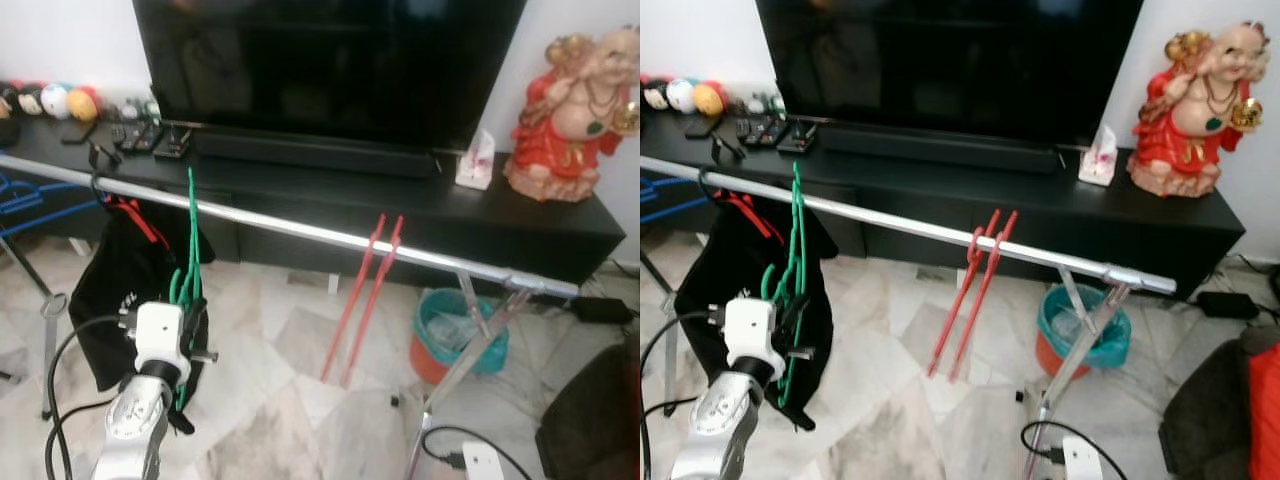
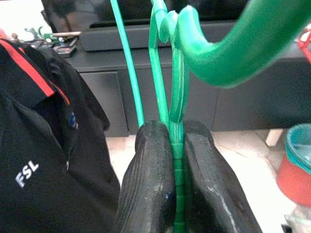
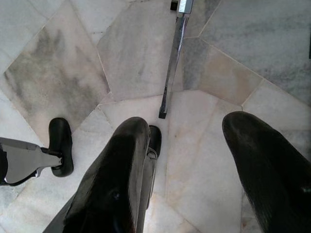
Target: Hang hanger
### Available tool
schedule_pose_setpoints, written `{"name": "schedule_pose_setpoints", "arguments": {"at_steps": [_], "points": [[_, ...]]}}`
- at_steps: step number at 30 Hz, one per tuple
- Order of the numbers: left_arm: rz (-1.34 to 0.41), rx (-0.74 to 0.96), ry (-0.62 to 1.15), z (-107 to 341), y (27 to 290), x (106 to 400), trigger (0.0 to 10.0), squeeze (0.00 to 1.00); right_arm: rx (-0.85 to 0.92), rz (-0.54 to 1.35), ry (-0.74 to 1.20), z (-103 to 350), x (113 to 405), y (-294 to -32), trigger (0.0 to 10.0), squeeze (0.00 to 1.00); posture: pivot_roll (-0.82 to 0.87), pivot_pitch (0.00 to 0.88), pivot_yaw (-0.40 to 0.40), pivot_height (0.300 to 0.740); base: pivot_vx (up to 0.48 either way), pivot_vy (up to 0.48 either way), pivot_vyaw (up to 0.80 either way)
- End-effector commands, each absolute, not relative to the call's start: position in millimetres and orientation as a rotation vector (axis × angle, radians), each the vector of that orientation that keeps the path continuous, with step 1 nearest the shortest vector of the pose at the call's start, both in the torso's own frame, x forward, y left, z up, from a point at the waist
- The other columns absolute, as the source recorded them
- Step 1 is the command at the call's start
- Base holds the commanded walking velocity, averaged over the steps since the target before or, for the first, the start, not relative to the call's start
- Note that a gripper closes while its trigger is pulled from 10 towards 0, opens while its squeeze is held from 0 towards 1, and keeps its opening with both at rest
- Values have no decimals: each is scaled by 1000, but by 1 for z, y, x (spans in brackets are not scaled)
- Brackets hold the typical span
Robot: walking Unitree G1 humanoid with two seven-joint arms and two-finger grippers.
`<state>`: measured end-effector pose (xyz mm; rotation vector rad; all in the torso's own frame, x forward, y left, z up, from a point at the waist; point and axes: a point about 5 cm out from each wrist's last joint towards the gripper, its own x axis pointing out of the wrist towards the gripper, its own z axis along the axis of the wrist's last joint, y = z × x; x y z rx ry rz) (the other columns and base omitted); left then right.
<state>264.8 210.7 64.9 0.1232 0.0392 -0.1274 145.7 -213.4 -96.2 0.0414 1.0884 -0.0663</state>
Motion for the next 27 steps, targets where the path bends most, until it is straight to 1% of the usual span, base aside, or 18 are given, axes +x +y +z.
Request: {"name": "schedule_pose_setpoints", "arguments": {"at_steps": [1,4,9,14,20,22,24,25,26,27], "points": [[-188,119,133,50,209,255,10000,0,37,-66,1088,-96,146,-215,10000,0,143,0,-58,740,0,0,0],[-195,120,137,50,210,253,10000,0,32,-60,1088,-96,147,-214,10000,0,143,0,-58,740,0,0,0],[-180,139,187,40,217,231,10000,0,37,-64,1088,-96,147,-214,10000,0,150,0,-59,740,0,0,0],[-178,136,234,31,218,215,10000,0,35,-60,1089,-96,147,-214,10000,0,154,0,-59,740,0,0,0],[-144,134,286,19,223,203,10000,0,34,-58,1088,-95,147,-214,10000,0,158,0,-62,740,0,0,0],[-138,132,277,21,223,207,10000,0,32,-56,1088,-95,147,-214,10000,0,163,0,-65,740,0,0,0],[-119,117,241,31,221,220,10000,0,31,-55,1088,-95,148,-214,10000,0,160,0,-65,740,0,0,0],[-119,117,241,31,221,220,10000,0,31,-55,1088,-95,148,-214,10000,0,160,0,-65,740,0,0,0],[-111,104,198,41,219,235,10000,0,31,-55,1086,-95,148,-214,10000,0,156,0,-66,740,0,0,0],[-114,104,173,47,217,245,10000,0,30,-54,1085,-95,149,-214,10000,0,155,0,-68,740,0,0,0]]}}
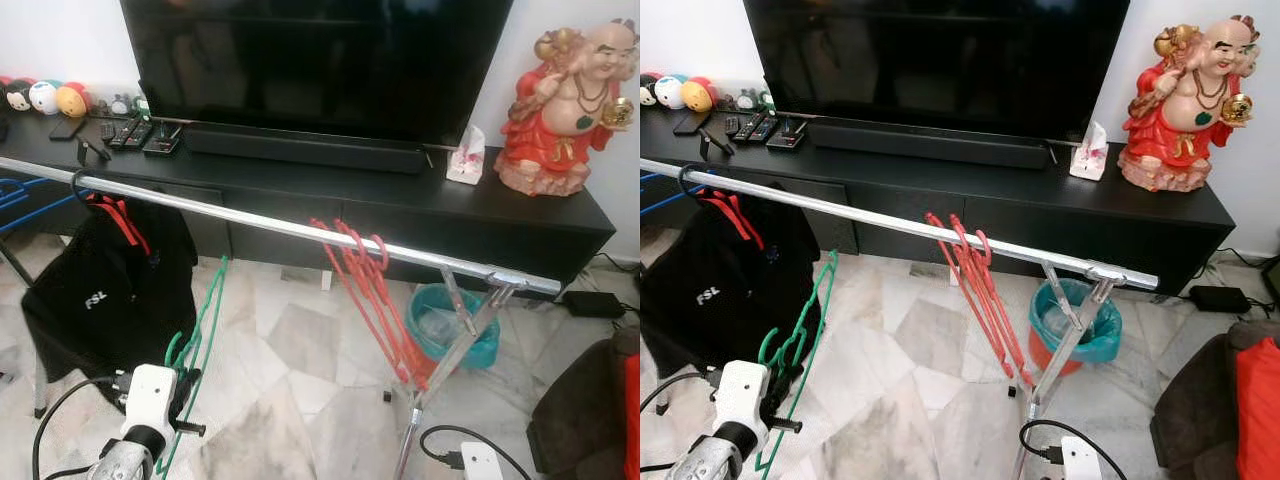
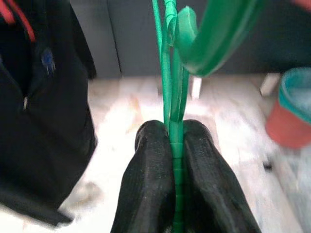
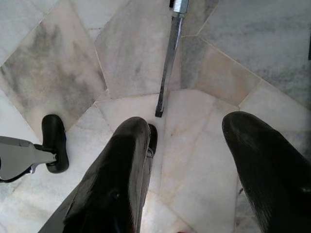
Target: Hang hanger
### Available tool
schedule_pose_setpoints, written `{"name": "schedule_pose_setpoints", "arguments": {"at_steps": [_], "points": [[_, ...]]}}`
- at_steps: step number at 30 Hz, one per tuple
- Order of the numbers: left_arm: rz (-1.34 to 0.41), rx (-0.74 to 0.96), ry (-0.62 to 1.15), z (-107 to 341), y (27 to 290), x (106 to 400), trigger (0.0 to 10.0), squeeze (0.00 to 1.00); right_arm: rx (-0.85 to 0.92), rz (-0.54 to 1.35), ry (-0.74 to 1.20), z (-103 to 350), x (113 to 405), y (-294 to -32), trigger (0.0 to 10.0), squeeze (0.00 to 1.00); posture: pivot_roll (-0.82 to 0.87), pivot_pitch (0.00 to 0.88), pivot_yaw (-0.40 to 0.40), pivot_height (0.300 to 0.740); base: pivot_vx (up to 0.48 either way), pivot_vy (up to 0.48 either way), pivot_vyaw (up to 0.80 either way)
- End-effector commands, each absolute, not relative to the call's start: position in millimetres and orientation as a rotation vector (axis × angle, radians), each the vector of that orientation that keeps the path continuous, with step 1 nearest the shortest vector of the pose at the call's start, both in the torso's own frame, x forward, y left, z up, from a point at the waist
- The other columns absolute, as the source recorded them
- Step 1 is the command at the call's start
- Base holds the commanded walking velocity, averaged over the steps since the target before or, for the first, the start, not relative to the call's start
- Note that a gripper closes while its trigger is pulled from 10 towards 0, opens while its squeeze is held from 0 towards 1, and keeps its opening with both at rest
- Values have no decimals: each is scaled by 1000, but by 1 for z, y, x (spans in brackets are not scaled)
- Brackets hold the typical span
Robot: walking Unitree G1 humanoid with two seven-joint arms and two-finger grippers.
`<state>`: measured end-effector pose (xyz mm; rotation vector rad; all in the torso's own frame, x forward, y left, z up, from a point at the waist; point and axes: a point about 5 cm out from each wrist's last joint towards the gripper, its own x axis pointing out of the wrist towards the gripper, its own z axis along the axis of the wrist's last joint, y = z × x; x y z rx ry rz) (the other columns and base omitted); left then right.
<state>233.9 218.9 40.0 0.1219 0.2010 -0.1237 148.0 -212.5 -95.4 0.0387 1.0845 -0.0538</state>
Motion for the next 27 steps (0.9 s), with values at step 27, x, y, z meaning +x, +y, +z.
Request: {"name": "schedule_pose_setpoints", "arguments": {"at_steps": [27], "points": [[-149,56,137,58,207,274,10000,0,36,-86,1078,-95,149,-214,10000,0,145,0,-58,740,0,220,-108]]}}
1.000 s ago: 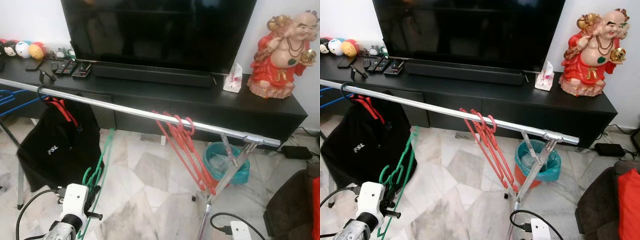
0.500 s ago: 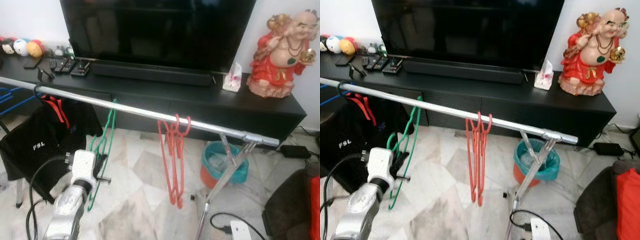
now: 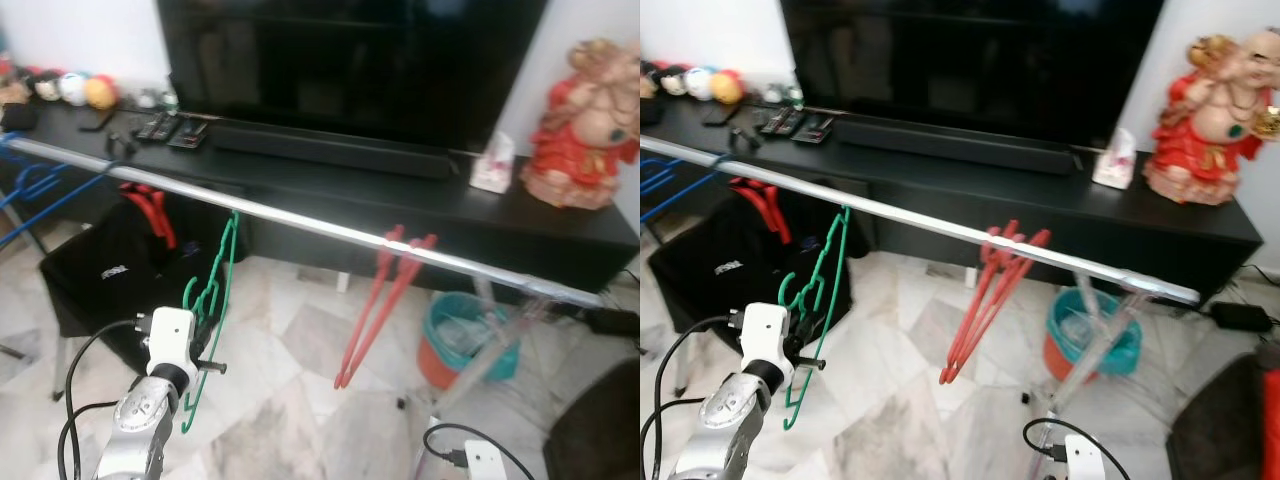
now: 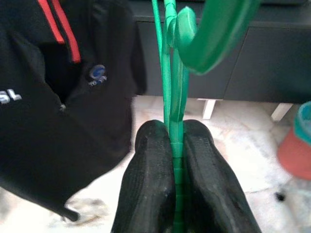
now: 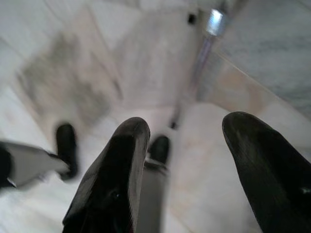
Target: Hang hanger
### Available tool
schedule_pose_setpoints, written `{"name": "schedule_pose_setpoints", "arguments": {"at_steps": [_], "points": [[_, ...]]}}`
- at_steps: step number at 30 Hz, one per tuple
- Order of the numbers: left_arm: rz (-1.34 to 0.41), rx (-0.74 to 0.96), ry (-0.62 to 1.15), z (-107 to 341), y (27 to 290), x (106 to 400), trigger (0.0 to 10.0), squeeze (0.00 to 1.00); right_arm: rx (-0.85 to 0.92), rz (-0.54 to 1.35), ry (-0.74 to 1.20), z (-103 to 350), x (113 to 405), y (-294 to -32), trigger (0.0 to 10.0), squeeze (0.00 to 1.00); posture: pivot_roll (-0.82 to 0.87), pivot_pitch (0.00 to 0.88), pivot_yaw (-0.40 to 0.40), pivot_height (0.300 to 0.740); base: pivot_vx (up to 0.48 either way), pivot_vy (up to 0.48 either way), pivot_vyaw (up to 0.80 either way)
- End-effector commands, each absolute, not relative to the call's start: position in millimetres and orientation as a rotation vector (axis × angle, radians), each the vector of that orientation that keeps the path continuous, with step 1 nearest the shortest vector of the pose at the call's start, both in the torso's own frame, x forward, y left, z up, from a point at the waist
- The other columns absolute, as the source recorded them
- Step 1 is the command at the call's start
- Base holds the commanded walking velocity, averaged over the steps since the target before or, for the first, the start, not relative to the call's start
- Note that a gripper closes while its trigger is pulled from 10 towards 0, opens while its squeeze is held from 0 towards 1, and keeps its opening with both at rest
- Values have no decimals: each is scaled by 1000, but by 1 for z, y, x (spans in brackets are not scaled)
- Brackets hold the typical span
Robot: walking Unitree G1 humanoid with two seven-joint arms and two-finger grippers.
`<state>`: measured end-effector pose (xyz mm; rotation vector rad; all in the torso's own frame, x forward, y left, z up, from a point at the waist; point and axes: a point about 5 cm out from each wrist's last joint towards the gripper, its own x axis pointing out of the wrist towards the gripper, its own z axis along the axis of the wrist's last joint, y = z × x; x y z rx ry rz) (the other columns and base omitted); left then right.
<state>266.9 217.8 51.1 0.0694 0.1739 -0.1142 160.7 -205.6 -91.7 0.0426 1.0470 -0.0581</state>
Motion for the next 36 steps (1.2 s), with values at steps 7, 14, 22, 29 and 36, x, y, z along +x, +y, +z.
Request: {"name": "schedule_pose_setpoints", "arguments": {"at_steps": [7,14,22,29,36], "points": [[-174,56,139,58,203,274,10000,0,22,-90,1080,-95,149,-215,10000,0,148,0,-60,740,0,296,-212],[-183,55,137,59,201,275,10000,0,26,-91,1079,-95,149,-215,10000,0,151,0,-62,740,0,0,0],[-178,51,123,62,199,276,10000,0,29,-90,1076,-95,149,-214,10000,0,151,0,-63,740,0,0,0],[-145,79,93,69,200,281,10000,0,31,-92,1076,-95,149,-214,10000,0,153,0,-62,740,0,0,0],[-114,103,58,77,200,286,10000,0,33,-88,1075,-95,149,-213,10000,0,151,0,-63,740,0,0,0]]}}
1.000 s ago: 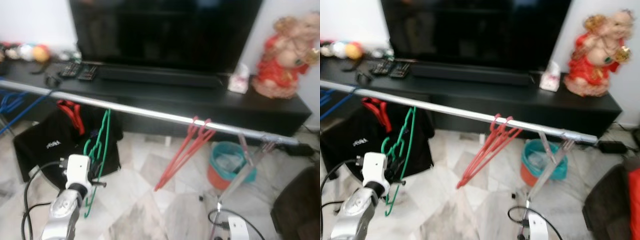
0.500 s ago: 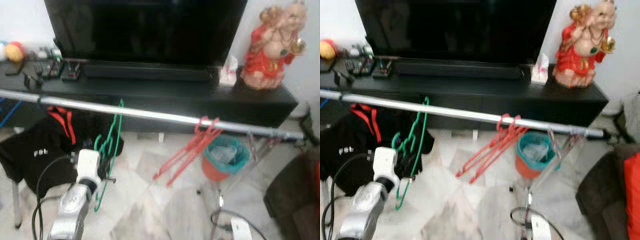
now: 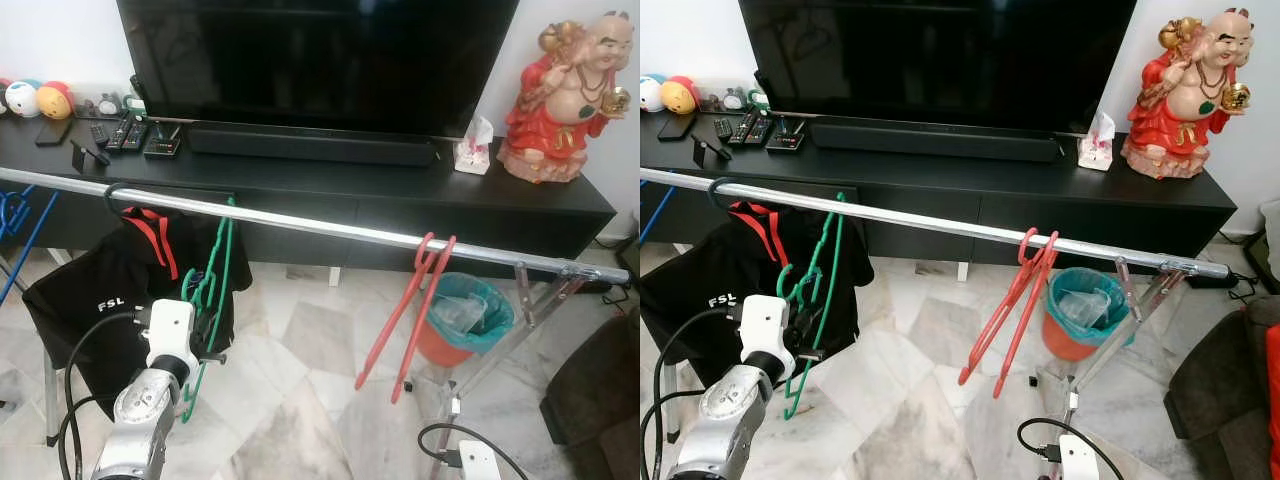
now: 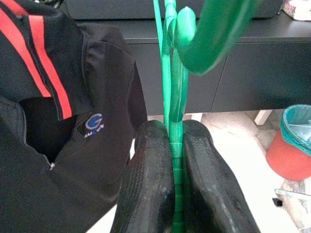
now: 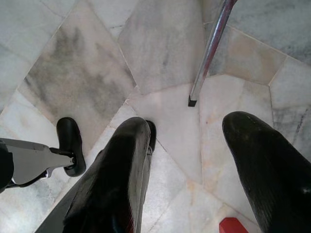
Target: Hang hanger
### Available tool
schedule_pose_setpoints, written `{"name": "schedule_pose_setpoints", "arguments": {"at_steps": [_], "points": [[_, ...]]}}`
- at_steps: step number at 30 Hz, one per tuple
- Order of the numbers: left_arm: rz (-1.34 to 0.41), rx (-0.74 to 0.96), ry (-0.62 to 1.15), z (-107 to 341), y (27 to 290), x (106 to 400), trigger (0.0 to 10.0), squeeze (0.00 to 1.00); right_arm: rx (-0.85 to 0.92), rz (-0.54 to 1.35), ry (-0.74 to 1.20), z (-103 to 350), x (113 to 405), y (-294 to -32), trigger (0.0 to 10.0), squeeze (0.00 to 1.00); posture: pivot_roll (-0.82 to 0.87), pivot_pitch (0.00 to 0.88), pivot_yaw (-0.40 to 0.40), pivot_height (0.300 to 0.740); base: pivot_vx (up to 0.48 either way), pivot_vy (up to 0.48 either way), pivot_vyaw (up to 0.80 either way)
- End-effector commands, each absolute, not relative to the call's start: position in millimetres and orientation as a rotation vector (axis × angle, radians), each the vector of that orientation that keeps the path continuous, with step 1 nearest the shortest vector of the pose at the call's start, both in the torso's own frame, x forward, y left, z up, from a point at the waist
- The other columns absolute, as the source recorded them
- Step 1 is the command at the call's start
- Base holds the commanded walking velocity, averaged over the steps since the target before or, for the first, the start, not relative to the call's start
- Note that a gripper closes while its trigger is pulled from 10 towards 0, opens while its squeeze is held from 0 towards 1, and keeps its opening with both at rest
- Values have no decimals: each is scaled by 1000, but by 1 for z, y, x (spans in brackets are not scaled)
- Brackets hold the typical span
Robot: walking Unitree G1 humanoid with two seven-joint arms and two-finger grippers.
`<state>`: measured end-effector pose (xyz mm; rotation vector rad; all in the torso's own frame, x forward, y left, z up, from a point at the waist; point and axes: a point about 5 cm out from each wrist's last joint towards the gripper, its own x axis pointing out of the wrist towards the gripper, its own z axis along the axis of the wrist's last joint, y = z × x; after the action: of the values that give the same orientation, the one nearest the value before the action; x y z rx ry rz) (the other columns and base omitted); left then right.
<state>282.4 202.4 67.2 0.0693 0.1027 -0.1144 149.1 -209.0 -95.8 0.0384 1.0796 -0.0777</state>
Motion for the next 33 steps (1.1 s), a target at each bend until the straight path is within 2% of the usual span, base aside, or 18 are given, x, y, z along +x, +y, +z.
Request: {"name": "schedule_pose_setpoints", "arguments": {"at_steps": [1,9,14,33], "points": [[-111,102,58,77,199,287,10000,0,33,-87,1075,-95,149,-213,10000,0,151,0,-63,740,0,0,0],[-78,118,71,74,197,288,10000,0,36,-69,1059,-94,150,-213,10000,0,149,0,-63,740,0,0,0],[-65,124,69,75,199,289,10000,0,22,-48,1063,-94,151,-212,10000,0,151,0,-64,740,266,0,580],[-100,106,74,73,196,287,10000,0,23,-57,1080,-95,150,-213,10000,0,155,0,-67,740,267,0,0]]}}
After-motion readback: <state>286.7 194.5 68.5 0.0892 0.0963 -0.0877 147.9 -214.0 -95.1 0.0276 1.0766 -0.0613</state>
